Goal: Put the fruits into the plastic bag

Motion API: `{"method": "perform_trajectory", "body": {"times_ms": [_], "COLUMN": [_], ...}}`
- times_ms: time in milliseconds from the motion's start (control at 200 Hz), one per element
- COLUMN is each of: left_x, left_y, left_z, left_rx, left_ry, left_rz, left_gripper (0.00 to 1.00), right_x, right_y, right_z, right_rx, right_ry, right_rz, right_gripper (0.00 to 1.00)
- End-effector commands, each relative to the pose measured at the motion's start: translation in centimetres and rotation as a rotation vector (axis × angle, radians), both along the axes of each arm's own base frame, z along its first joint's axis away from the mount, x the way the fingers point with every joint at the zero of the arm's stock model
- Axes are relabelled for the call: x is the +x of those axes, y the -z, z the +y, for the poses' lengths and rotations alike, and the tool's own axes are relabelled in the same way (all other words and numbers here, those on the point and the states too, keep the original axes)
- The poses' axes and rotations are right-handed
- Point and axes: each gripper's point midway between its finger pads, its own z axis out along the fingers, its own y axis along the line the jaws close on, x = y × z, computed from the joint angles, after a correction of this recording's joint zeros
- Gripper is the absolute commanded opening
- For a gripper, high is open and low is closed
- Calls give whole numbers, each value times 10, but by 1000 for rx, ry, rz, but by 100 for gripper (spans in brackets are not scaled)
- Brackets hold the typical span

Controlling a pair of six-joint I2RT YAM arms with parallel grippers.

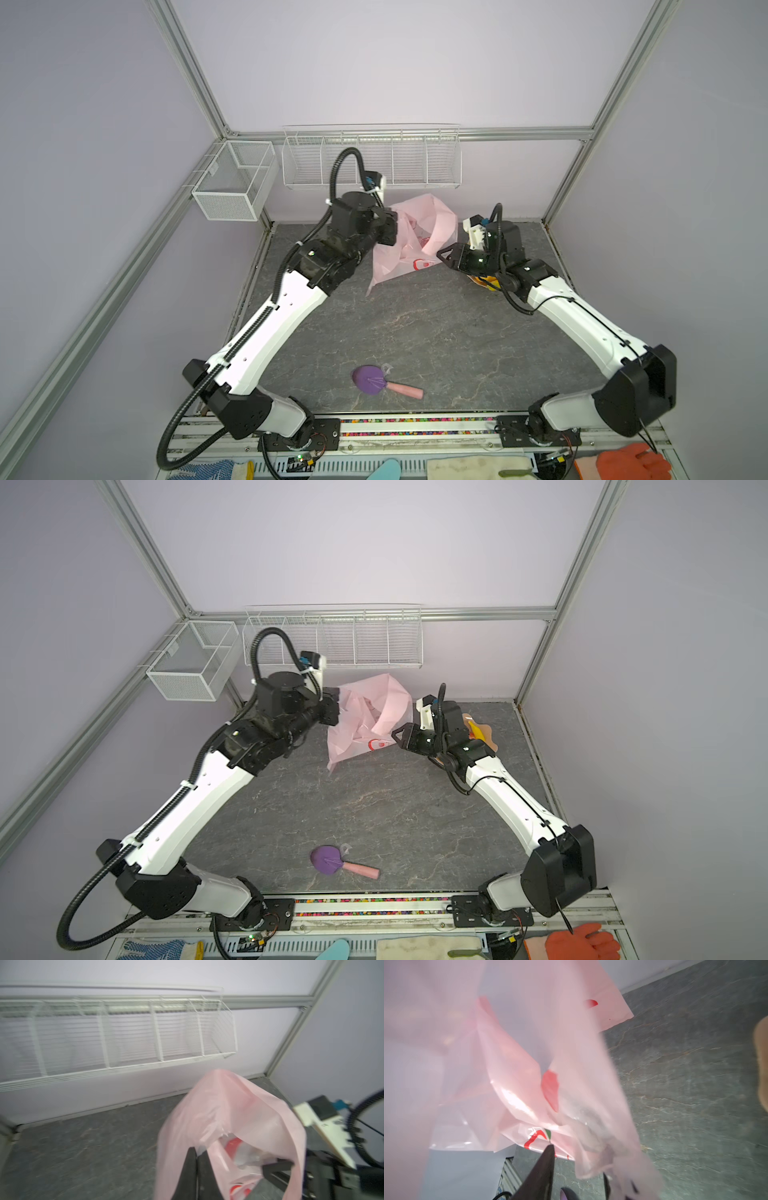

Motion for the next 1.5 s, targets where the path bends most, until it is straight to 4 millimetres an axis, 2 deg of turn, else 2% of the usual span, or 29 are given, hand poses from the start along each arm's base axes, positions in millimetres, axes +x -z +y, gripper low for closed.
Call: {"method": "perform_trajectory", "body": {"times_ms": [0,80,195,260,320,385,445,520,620,755,885,1040,1135,1195,1290,1400,1495], "left_x": [2,4,7,9,10,10,10,8,7,3,-3,-12,-18,-26,-39,-54,-64], "left_y": [10,15,21,23,26,26,27,28,27,24,24,20,16,12,8,12,20], "left_z": [-14,-9,-2,-1,0,-2,-4,-6,-8,-13,-26,-48,-64,-77,-92,-92,-79], "left_rx": [-43,16,76,90,96,91,88,81,73,54,24,-18,-56,-79,-121,-148,-130], "left_ry": [30,13,-8,-15,-19,-14,-5,9,20,48,105,198,272,335,416,466,459], "left_rz": [36,39,36,38,41,41,42,43,48,50,53,52,58,65,91,130,150], "left_gripper": [0,0,0,0,0,0,0,0,0,0,0,0,0,0,0,0,0], "right_x": [-4,-5,-13,-19,-29,-40,-48,-46,-33,-18,-5,29,50,62,87,101,108], "right_y": [-19,-16,-20,-33,-48,-58,-56,-49,-38,-25,-7,36,53,71,76,92,100], "right_z": [3,-16,-39,-46,-43,-30,-15,4,24,53,75,70,84,82,81,71,58], "right_rx": [21,-63,-117,-107,-78,-7,47,93,138,156,147,91,171,142,243,202,228], "right_ry": [-34,11,43,42,4,-76,-139,-171,-188,-212,-209,8,48,122,193,230,265], "right_rz": [-36,-24,-24,-48,-83,-79,-29,0,41,81,124,202,230,257,198,217,218], "right_gripper": [60,72,76,77,75,70,65,59,50,44,39,40,41,44,52,59,66]}}
